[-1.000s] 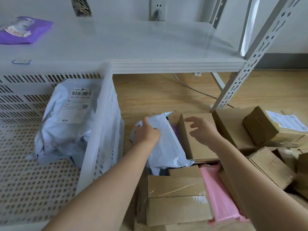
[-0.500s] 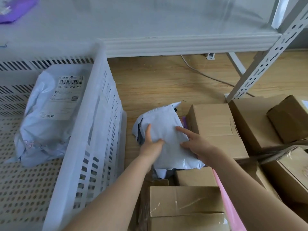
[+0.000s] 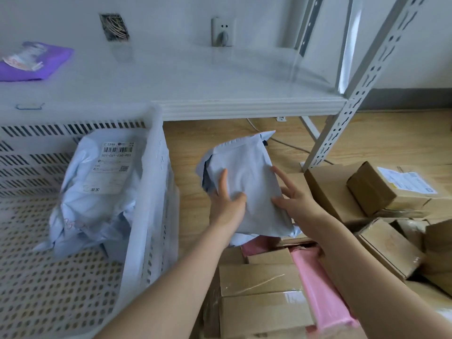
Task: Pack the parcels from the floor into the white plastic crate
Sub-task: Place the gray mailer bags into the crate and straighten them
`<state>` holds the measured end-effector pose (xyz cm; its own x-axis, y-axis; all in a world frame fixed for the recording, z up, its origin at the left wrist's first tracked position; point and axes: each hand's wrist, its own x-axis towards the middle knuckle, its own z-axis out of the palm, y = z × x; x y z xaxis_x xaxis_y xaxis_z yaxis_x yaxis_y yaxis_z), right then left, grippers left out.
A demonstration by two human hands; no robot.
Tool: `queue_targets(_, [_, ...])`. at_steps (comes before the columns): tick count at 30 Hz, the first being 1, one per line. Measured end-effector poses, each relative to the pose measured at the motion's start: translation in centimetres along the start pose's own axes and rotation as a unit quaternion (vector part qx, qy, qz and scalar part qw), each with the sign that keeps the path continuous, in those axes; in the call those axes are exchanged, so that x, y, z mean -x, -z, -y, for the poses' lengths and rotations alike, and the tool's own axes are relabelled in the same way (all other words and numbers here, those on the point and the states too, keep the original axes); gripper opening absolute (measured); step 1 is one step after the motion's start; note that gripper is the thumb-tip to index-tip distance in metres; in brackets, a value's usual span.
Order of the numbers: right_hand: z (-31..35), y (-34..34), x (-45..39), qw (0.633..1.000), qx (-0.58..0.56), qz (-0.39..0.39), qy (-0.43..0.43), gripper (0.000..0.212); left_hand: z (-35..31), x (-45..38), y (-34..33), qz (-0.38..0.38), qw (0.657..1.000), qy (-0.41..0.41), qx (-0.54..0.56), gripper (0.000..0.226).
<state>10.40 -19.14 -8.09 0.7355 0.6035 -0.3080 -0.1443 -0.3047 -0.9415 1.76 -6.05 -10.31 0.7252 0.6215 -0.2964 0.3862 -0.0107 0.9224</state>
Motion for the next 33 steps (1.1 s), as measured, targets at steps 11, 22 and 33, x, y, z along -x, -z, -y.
queue_targets(11, [7.5,-0.4,5.2,0.989,-0.135,0.006,0.054,0.043,-8.3,4.0,7.3,0.059,0.983,-0.167,-0.044,0.084])
queue_targets(22, [14.3,-7.9,5.2,0.968,-0.104,-0.112,0.199,0.063,-12.5,5.8,17.4,0.083,0.958,-0.273,0.039,0.079])
queue_targets(33, [14.6,-15.7,3.2,0.960,-0.237,-0.005,0.151,0.041,-16.0,7.0,23.9,0.041,0.950,-0.235,-0.202,0.115])
